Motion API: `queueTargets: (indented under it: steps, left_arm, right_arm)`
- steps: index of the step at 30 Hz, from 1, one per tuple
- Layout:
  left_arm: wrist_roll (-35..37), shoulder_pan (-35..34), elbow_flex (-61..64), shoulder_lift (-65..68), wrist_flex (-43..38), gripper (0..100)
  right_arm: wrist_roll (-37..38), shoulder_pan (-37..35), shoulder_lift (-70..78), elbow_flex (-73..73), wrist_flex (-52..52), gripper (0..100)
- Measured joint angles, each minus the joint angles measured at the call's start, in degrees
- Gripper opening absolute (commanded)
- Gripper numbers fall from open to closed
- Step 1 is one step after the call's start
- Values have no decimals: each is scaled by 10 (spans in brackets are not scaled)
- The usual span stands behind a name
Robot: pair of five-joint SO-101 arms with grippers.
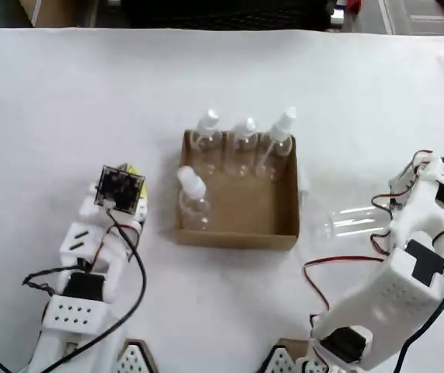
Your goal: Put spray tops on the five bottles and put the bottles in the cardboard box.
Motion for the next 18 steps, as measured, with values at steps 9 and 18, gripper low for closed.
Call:
queueTargets:
  steps: [9,18]
  left_arm:
    - [0,0,0,0,0,28]
    - [0,0,0,0,0,28]
  right_arm:
    - [82,-1,0,-22,22,113]
    - [87,-1,0,-30,29,217]
